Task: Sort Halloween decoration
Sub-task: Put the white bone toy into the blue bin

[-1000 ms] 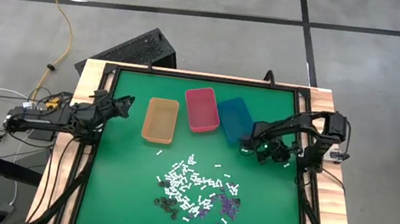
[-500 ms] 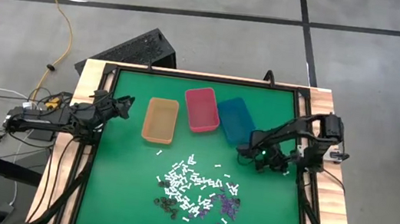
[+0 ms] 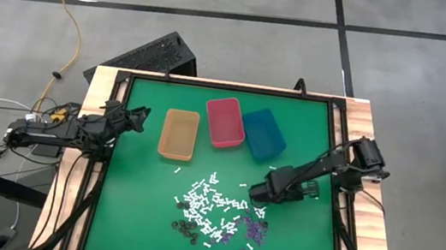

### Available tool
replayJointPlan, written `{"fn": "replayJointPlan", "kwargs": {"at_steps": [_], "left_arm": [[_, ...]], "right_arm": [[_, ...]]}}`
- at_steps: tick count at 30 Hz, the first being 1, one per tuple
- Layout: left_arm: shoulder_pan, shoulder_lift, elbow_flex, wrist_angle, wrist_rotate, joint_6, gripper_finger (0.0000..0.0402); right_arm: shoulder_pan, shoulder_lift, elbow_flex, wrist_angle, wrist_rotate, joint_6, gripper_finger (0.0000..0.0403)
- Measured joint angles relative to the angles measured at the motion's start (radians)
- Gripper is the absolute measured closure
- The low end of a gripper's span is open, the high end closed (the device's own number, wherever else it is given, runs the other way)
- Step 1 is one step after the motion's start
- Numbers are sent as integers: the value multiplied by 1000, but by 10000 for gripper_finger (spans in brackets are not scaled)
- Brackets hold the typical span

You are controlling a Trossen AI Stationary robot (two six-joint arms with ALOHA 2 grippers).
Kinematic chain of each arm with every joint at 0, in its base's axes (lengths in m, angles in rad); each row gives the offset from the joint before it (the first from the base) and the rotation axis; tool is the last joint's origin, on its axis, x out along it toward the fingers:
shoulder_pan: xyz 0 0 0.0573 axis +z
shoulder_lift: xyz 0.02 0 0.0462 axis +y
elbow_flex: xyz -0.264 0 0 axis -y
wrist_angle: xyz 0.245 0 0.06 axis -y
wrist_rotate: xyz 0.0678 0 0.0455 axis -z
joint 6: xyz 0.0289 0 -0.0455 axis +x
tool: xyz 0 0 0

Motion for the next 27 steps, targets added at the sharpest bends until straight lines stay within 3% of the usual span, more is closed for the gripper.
{"fn": "replayJointPlan", "kwargs": {"at_steps": [7,12,19,27], "left_arm": [[0,0,0,2,0,4,225],[0,0,0,2,1,5,225],[0,0,0,2,1,3,225],[0,0,0,2,1,-18,225]], "right_arm": [[60,-1,-94,15,18,309,321],[140,-1,-83,-26,119,479,268],[170,4,-98,-63,80,505,206],[165,3,-161,-55,40,527,210]]}}
